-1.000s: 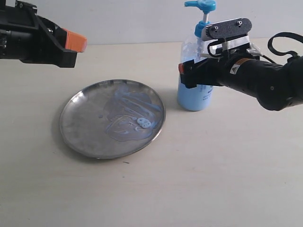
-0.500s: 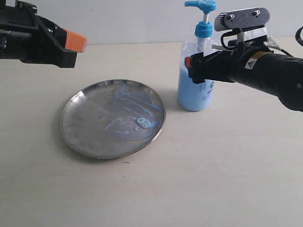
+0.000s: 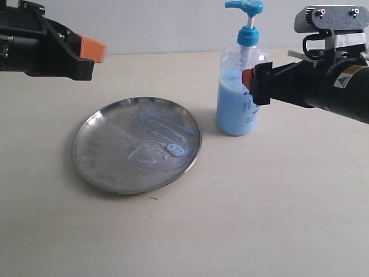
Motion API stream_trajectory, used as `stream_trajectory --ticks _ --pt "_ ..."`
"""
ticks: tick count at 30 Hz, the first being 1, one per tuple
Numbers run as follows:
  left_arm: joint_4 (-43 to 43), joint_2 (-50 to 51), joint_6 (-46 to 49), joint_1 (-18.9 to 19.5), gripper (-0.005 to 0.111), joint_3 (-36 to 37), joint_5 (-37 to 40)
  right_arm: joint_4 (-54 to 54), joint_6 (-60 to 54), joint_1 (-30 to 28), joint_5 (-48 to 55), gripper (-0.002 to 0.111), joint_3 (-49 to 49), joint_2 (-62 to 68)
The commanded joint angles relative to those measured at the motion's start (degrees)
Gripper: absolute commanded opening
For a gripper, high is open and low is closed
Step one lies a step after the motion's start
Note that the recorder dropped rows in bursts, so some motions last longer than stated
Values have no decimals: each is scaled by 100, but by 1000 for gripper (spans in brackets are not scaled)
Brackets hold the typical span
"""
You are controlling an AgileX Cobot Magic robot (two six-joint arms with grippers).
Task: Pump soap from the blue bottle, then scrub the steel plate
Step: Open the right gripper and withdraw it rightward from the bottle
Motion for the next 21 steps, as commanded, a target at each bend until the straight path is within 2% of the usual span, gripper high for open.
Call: stream_trajectory --ticks 1,9,14,16,21 --pt "-136 -41 1 -11 0 7 -10 50 39 -8 -27 93 27 -65" --pt "-199 -41 1 -11 0 7 -10 38 39 -8 -194 93 27 -54" --pt "-252 -41 1 -11 0 7 -10 49 417 -8 -396 90 27 -54" --pt "-276 -41 1 -11 0 7 -10 49 414 -8 -422 83 27 -54" --pt "-304 -131 1 -11 0 7 1 49 414 -8 -411 56 27 -54"
